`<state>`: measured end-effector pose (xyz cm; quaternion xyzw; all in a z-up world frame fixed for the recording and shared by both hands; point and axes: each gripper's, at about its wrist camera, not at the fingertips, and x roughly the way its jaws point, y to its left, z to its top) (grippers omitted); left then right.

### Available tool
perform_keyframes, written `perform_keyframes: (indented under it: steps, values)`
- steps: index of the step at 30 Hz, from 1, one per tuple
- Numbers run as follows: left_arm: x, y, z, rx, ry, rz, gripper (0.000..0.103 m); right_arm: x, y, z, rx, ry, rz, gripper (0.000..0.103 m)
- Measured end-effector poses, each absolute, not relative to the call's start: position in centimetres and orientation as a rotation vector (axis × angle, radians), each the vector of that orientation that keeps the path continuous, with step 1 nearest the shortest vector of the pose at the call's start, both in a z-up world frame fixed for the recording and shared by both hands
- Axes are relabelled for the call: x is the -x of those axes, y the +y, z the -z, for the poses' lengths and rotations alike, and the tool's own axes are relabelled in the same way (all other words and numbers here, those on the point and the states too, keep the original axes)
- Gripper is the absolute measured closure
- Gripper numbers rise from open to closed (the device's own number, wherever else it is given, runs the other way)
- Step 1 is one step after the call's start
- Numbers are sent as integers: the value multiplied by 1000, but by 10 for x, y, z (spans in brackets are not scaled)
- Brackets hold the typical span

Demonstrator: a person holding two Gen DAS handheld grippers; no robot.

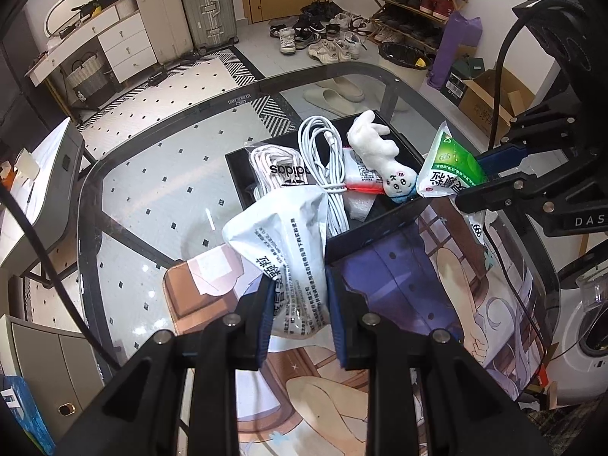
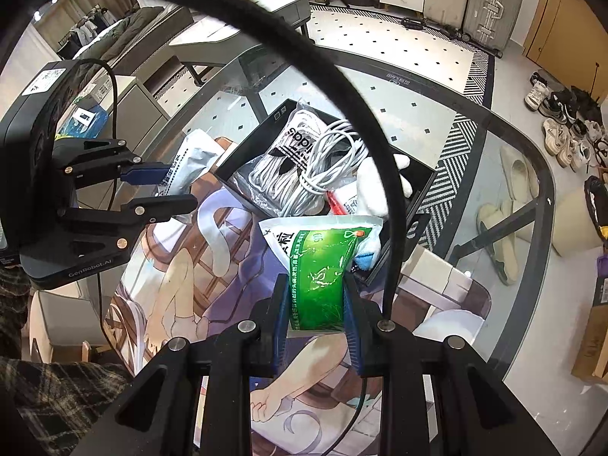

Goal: Organize soft objects
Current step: 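Carry the white sachet over the box with the left tool while the right tool carries the green sachet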

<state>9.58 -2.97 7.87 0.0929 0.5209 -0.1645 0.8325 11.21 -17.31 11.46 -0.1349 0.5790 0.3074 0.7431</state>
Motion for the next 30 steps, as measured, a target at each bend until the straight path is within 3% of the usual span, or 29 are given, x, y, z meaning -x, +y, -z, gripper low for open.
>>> perform_keyframes:
  steps: [30]
  values:
    - [-139, -34, -80, -151, 1078, 342, 79, -161, -158, -122, 251, 1218, -638, 77]
